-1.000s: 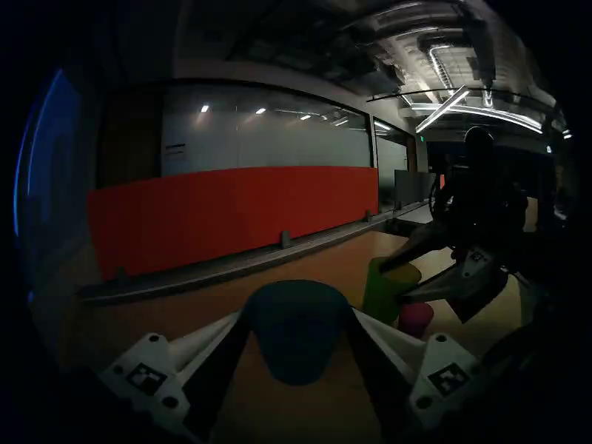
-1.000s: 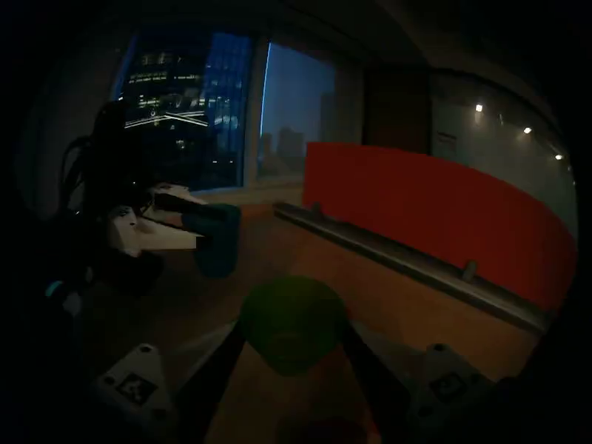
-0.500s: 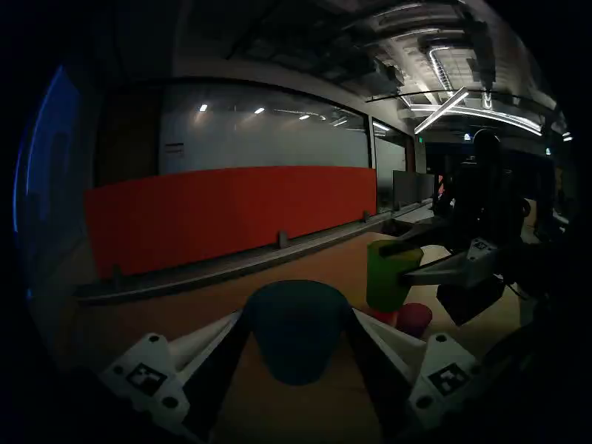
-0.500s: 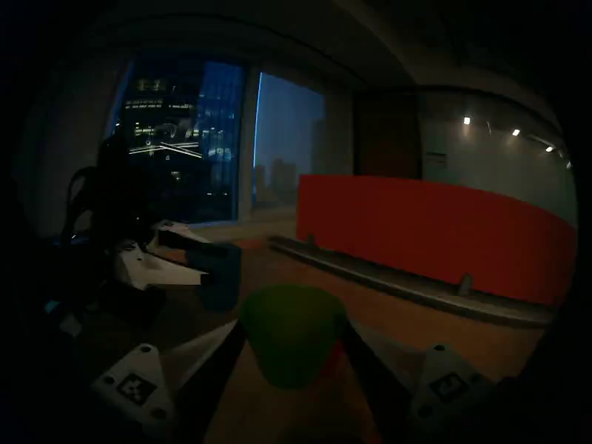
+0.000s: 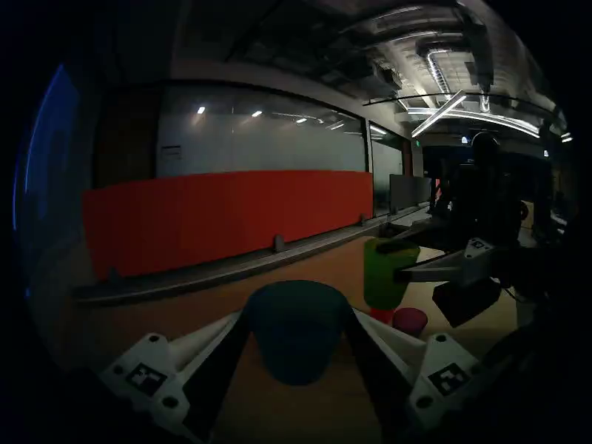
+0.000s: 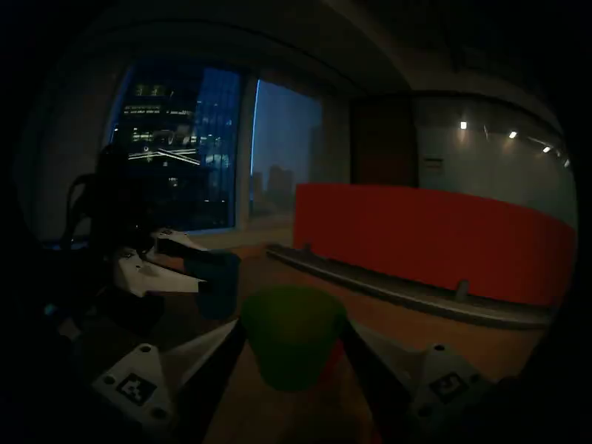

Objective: Pour water

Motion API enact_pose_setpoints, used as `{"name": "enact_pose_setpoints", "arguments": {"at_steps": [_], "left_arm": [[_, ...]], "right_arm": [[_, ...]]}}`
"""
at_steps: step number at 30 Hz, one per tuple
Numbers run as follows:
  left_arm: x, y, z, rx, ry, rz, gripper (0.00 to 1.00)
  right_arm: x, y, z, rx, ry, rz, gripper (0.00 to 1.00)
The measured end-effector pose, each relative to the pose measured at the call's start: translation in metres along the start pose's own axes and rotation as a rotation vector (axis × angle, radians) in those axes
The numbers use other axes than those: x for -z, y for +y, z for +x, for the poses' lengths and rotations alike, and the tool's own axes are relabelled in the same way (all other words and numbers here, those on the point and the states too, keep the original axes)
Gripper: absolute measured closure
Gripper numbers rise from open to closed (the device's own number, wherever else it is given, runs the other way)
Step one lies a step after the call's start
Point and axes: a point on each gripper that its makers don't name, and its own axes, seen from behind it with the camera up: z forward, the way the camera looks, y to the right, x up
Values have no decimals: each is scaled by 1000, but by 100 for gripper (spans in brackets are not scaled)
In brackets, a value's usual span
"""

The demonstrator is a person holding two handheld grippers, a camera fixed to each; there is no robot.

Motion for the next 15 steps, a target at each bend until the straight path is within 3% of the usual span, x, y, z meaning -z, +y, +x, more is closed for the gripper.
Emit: {"name": "enact_pose_setpoints", "arguments": {"at_steps": [15], "left_arm": [[8, 3, 30, -94, 36, 9, 13]], "right_arm": [[4, -9, 1, 3, 3, 24, 0]]}}
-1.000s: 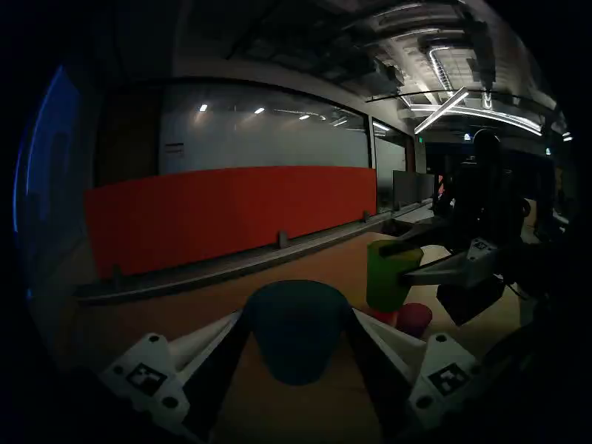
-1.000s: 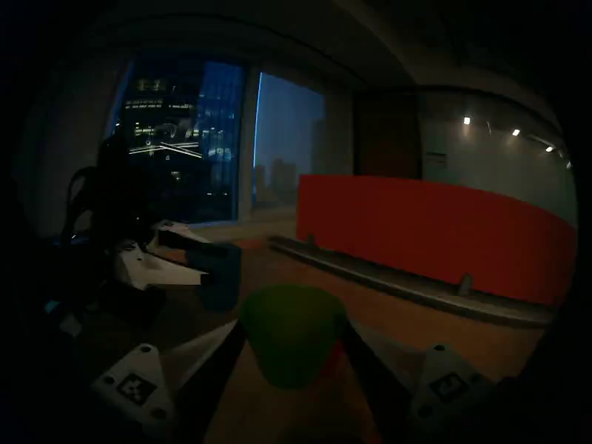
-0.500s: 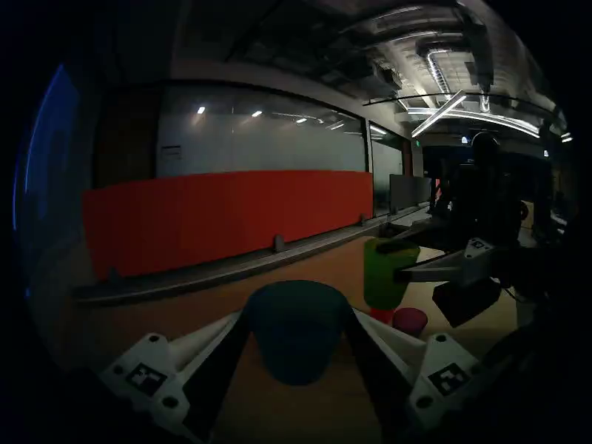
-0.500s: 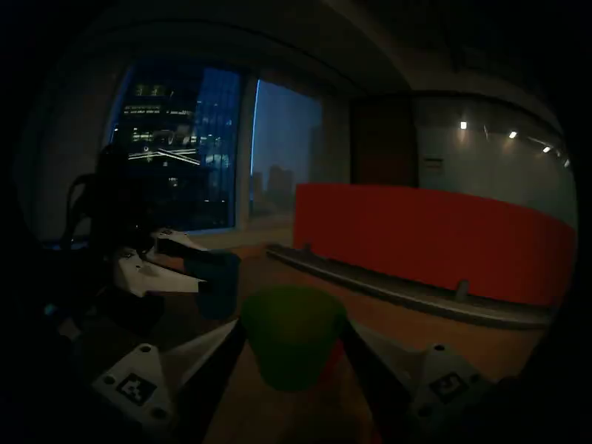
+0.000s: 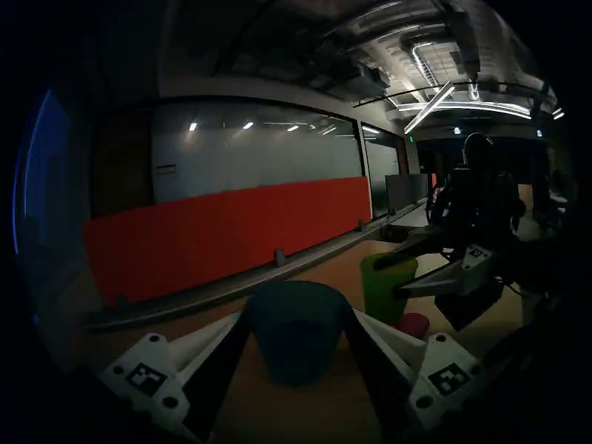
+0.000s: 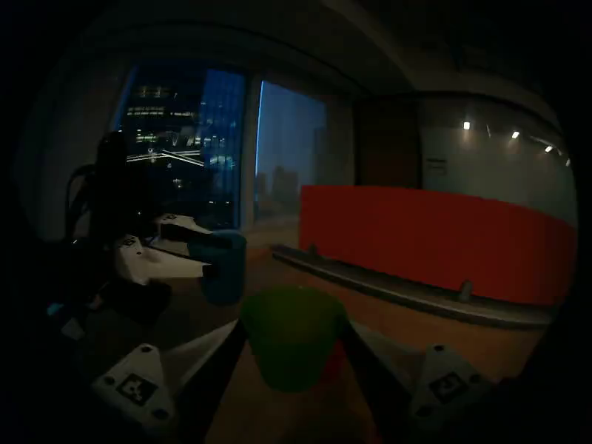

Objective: Pour water

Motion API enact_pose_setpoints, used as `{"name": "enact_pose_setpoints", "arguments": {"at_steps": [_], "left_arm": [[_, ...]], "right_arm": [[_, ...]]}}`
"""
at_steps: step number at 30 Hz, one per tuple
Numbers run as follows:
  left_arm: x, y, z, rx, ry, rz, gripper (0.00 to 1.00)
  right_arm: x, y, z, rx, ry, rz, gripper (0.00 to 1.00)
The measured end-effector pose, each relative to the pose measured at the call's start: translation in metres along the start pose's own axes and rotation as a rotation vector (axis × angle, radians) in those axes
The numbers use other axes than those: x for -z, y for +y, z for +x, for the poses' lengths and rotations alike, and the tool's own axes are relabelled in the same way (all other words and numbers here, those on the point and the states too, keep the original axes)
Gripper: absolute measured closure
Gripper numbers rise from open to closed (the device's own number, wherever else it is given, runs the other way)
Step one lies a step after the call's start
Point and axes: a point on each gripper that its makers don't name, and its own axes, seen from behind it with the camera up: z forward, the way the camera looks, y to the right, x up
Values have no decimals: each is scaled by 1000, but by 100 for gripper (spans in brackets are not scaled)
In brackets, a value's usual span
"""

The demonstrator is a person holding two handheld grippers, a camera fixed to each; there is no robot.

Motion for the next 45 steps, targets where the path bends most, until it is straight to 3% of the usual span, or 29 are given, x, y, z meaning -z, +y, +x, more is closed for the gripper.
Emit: {"name": "enact_pose_setpoints", "arguments": {"at_steps": [10, 25, 45], "left_arm": [[3, -1, 28, -146, 26, 33, 14], [2, 4, 51, -319, 33, 50, 13], [0, 11, 67, -510, 10, 49, 13]], "right_arm": [[2, -8, -7, 28, -15, 15, 0], [-2, -27, -13, 38, -20, 60, 0], [-14, -47, -13, 44, -20, 106, 0]]}}
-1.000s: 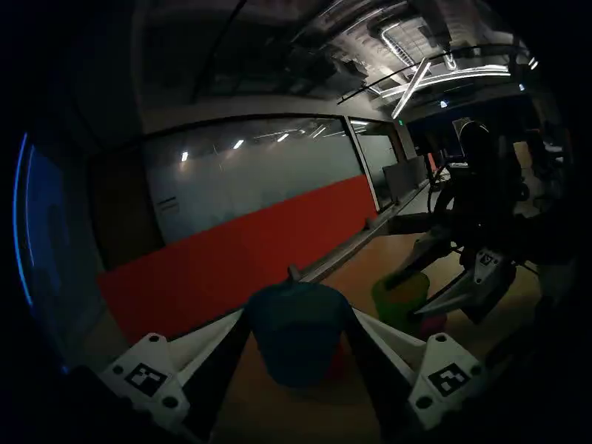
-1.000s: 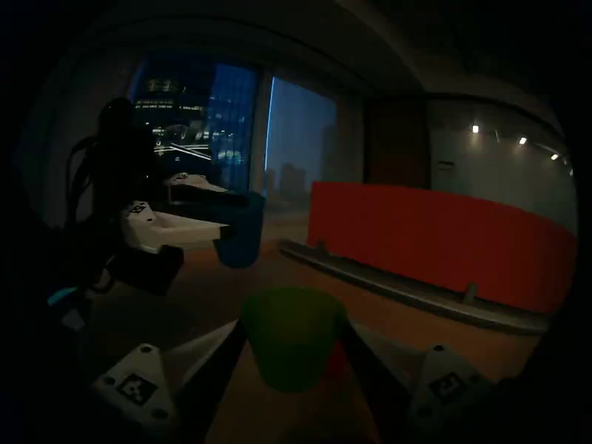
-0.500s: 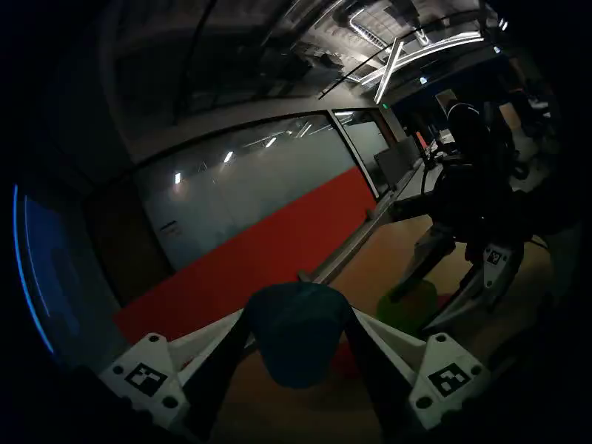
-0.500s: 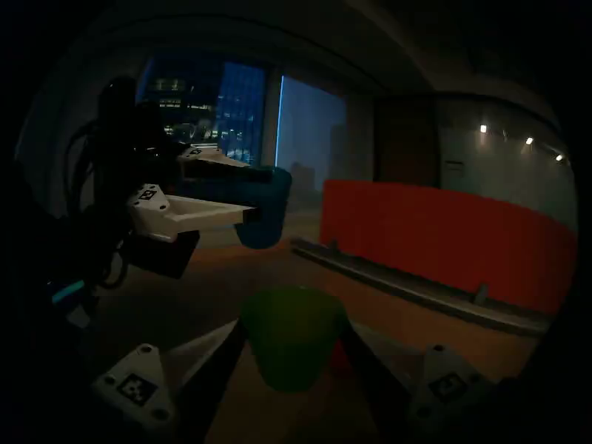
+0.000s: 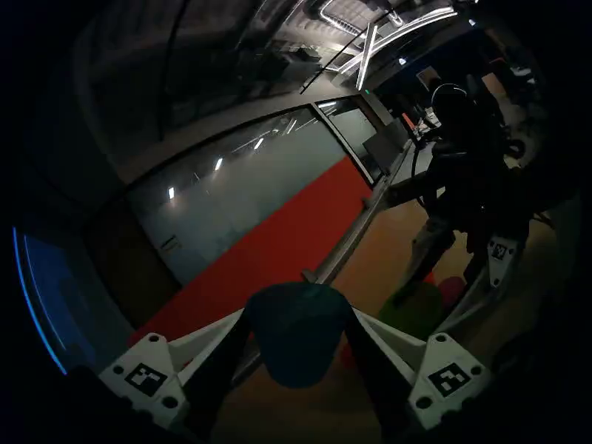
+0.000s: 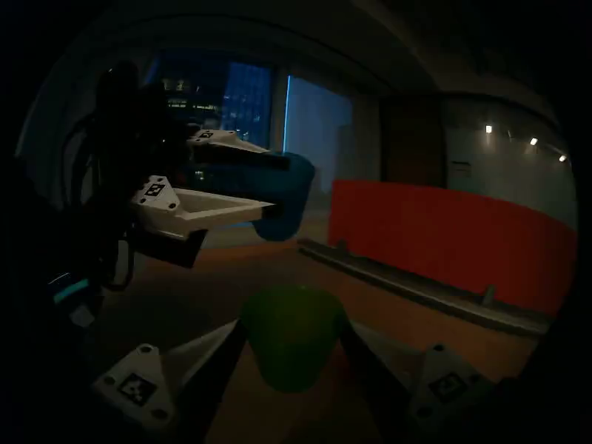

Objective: Pour water

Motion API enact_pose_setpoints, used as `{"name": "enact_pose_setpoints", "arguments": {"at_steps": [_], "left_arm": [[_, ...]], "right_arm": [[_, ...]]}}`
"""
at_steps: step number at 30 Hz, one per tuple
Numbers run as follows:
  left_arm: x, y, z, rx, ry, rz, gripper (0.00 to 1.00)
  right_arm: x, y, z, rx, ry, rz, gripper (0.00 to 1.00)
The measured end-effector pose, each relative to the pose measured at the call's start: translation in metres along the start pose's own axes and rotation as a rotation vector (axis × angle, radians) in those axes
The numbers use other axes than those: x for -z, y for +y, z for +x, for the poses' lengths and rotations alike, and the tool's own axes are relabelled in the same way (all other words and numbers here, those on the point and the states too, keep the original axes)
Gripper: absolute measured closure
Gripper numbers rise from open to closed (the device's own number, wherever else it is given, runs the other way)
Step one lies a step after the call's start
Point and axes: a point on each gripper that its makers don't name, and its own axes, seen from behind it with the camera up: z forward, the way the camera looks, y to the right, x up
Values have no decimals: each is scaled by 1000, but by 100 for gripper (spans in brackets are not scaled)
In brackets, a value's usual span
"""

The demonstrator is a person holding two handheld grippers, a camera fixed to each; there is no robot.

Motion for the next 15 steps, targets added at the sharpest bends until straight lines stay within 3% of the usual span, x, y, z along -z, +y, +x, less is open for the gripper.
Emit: {"name": "enact_pose_setpoints", "arguments": {"at_steps": [15], "left_arm": [[-2, 7, 10, -113, 6, 9, 13]], "right_arm": [[-4, -6, -2, 3, -5, 17, 0]]}}
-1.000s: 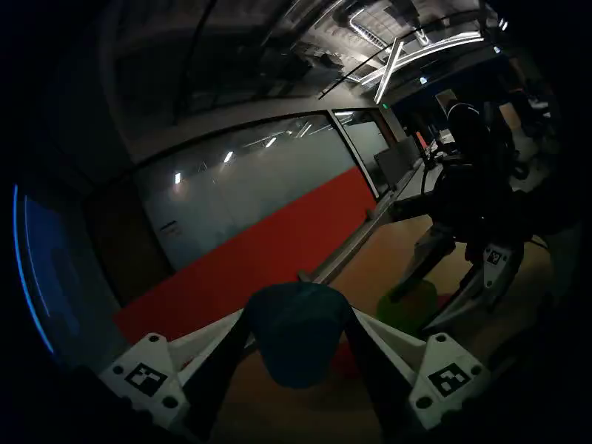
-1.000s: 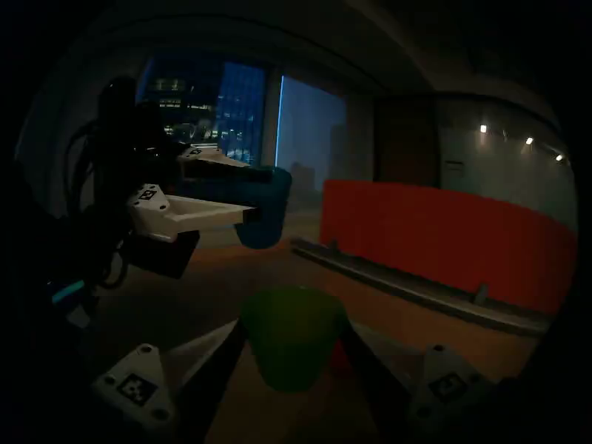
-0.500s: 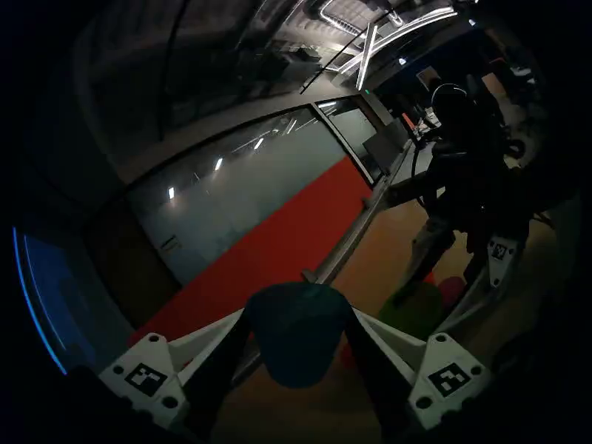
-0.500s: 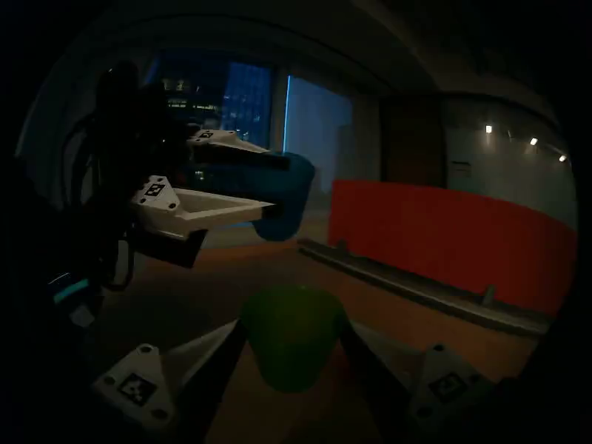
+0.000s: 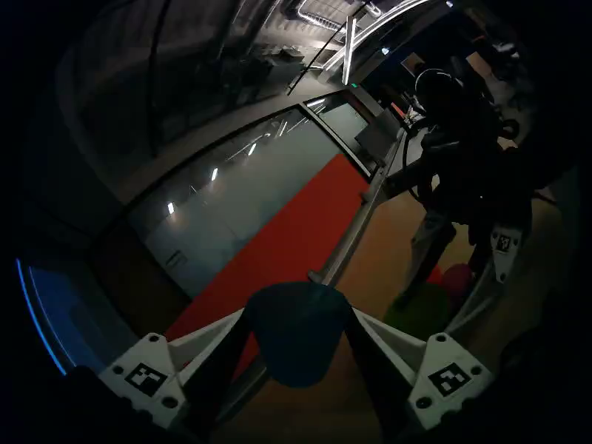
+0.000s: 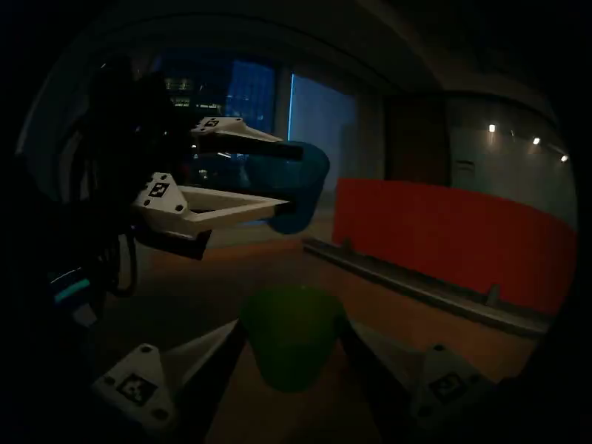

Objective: Pour water

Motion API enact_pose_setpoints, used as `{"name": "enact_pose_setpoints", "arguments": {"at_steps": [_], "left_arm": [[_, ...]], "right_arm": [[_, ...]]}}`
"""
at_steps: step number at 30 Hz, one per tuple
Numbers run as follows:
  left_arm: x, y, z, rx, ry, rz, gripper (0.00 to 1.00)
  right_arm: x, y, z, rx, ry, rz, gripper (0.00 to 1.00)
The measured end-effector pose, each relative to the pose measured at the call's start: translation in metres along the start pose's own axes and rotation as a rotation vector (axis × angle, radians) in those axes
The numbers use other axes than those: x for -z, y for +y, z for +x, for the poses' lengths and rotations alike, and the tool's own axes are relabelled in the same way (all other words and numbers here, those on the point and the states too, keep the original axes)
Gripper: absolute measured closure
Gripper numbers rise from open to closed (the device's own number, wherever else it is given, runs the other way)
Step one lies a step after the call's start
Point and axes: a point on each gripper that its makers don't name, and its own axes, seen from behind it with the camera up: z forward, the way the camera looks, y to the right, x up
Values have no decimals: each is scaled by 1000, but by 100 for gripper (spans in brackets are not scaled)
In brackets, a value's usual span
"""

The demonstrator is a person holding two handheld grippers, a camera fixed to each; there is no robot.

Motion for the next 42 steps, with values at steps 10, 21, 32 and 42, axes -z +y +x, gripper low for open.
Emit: {"name": "enact_pose_setpoints", "arguments": {"at_steps": [10, 21, 32, 42], "left_arm": [[-3, 2, 4, -85, 10, 4, 13], [-11, 2, 9, -181, 14, 15, 14], [-12, 4, 14, -240, 20, 16, 13], [-14, 7, 18, -295, 25, 13, 14]], "right_arm": [[-2, -2, 1, 5, 0, 10, 0], [-5, -4, 1, -2, 4, 16, 0], [-5, -3, 0, -8, 9, 13, 0], [-5, -1, 3, -12, 15, 8, 0]]}}
